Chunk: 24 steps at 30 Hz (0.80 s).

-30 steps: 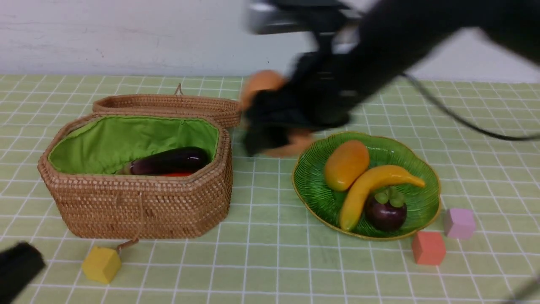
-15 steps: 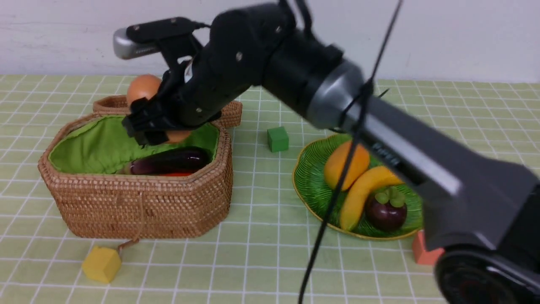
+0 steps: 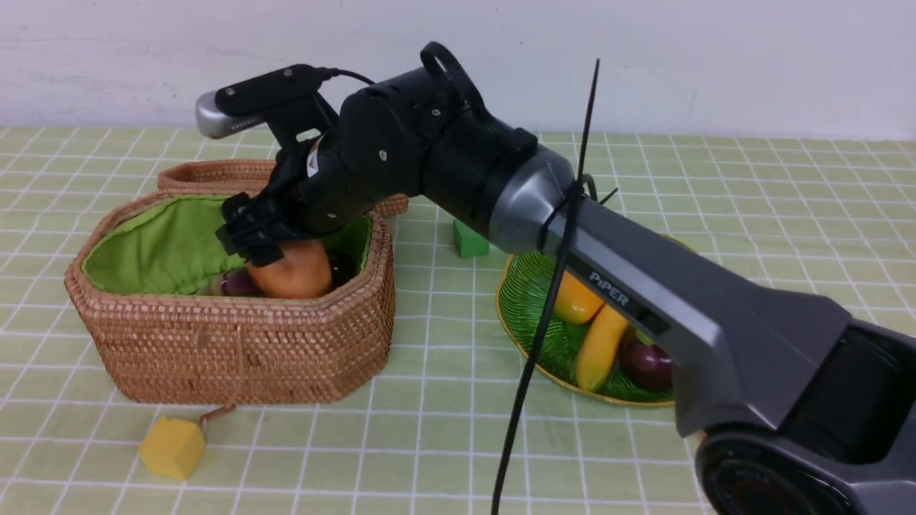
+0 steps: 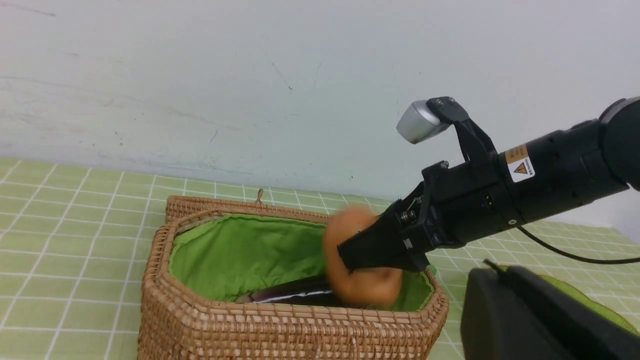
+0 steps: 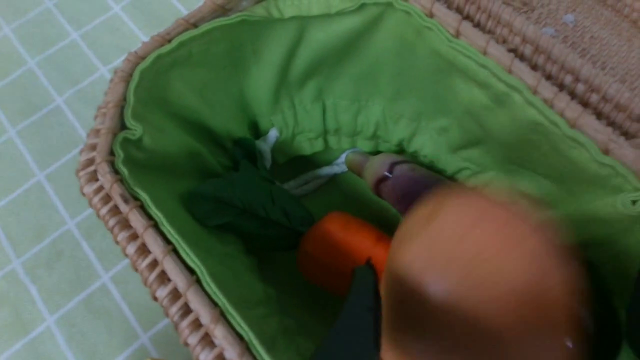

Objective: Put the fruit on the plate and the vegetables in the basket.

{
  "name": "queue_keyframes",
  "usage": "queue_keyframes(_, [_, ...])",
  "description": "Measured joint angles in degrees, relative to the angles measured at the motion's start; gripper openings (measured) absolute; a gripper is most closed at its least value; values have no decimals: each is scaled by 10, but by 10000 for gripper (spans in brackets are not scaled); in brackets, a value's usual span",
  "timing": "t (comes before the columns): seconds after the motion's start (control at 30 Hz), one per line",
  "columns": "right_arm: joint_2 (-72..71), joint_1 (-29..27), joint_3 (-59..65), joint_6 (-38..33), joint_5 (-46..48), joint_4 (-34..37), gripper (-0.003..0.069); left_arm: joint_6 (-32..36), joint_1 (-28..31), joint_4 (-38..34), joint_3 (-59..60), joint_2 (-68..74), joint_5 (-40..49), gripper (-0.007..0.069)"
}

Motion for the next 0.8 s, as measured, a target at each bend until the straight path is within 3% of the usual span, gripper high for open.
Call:
queue_keyframes(0.13, [-4,0,0,0,1,-6,657,0,0,-1,0,0,0,0])
queue_keyframes(0.3, [-25,0,0,0,34,-9,552,0,0,-1,0,0,0,2])
queue_keyframes(0.4, [-59,0,0,0,89,-5,452,0,0,-1,0,0,0,4])
queue_keyframes(0.53, [-133,0,0,0,224,-4,246,0,0,-5,0,0,0,5])
queue_keyframes(0.63, [-167,0,0,0,243,-7,148,0,0,-8,0,0,-2,5])
queue_keyframes(0.67, [-188,0,0,0,247,-7,69,0,0,-17,0,0,-9,4])
queue_keyframes(0.8, [-234,0,6,8,251,3,-15,3,0,-59,2,0,-45,-13])
